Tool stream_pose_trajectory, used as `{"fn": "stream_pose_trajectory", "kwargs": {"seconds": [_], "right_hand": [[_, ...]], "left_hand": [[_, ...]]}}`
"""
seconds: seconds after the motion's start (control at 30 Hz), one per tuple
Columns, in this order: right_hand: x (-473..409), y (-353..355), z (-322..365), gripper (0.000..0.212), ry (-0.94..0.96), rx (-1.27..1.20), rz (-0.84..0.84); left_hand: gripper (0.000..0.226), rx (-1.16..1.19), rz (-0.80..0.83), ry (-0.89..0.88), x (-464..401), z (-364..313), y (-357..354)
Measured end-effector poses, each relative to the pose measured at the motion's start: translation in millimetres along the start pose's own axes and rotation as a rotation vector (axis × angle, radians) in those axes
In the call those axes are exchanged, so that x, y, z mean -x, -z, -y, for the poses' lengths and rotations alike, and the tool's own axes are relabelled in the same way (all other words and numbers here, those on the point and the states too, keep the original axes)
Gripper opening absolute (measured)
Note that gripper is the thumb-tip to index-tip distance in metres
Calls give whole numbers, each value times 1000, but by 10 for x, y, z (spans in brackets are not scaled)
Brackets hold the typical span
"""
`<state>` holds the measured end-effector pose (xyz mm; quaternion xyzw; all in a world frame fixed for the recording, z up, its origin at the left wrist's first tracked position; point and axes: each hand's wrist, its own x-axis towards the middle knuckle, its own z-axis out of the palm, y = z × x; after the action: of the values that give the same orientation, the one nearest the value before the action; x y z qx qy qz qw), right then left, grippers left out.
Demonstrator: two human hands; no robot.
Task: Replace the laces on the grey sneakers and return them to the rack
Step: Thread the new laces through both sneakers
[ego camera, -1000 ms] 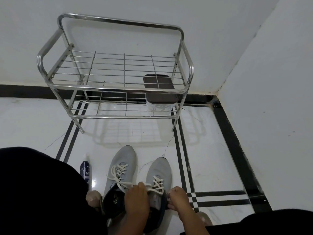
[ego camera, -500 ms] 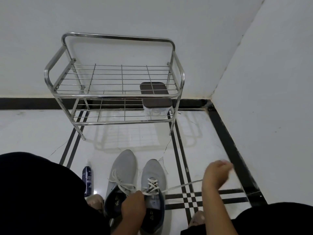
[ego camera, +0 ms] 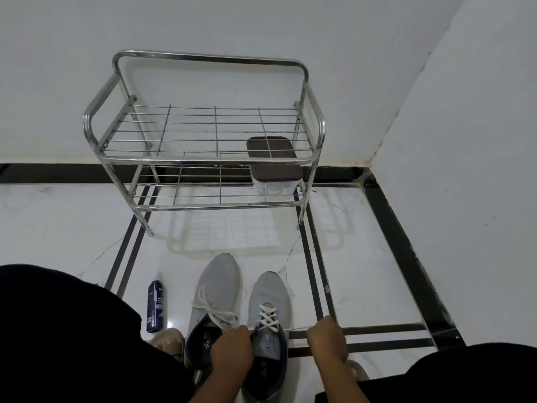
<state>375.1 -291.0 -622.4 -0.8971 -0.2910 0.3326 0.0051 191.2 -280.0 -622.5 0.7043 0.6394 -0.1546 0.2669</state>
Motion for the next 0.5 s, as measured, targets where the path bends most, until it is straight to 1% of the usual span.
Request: {"fn": "stream_pose_trajectory", "kwargs": {"seconds": [0.03, 0.1, 0.13, 0.2, 0.23, 0.3, 0.37, 0.5], "right_hand": [[-36, 12, -47, 29, -26, 49, 23], [-38, -22, -69, 34, -7, 137, 76], [-23, -52, -52, 35, 36, 160, 88], [-18, -143, -3, 33, 202, 140, 129], [1, -188, 29, 30, 289, 121, 162], [26, -285, 92, 25, 369, 109, 218], [55, -342, 135, 23, 368, 111, 208], [82, -350, 131, 24, 322, 102, 115]], "left_hand": [[30, 41, 13, 7, -6, 1, 8], [40, 146, 33, 19, -52, 6, 34], [42, 201, 23, 17, -82, 16, 42], [36, 252, -18, -8, -166, 21, 43], [33, 235, -13, -27, -202, 27, 36], [28, 183, -1, -47, -236, 34, 15], [23, 165, -11, -51, -261, 34, -14], [19, 153, -56, -45, -279, 33, -46]]}}
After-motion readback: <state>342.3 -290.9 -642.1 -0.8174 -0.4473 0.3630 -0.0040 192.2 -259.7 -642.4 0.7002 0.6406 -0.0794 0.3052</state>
